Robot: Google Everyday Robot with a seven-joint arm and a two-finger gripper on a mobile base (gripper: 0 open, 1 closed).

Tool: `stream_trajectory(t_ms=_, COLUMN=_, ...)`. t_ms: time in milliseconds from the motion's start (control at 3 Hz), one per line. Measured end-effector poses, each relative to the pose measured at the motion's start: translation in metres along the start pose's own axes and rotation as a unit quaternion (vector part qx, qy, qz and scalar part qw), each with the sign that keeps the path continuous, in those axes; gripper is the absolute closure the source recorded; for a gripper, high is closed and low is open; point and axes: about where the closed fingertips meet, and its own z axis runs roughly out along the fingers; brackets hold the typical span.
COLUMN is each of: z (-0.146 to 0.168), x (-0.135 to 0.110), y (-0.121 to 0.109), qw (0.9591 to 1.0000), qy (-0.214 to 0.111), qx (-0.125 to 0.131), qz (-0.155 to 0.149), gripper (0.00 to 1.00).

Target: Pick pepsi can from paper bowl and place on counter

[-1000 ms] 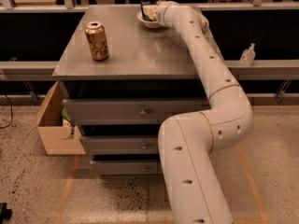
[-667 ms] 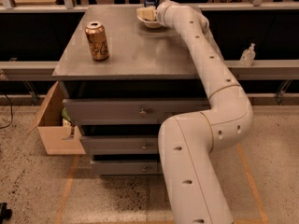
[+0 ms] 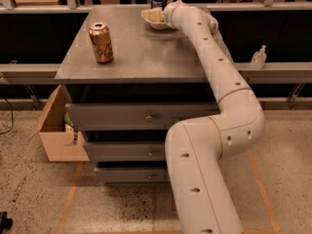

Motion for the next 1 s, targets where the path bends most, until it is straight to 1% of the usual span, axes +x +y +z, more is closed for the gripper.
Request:
stream_trajectory(t_ms=667, z=-0.0036, x=-0.0022, y=-0.0076, qw=1.0000, qy=-0.003, qx=0.007, qz=0.000, gripper=0.61)
stream_trajectory(t_ms=1000, z=-0.0060, x=-0.0041, y=-0.0106, qw=0.9999, qy=-0.004, qx=0.009, qz=-0.004, gripper=0.58)
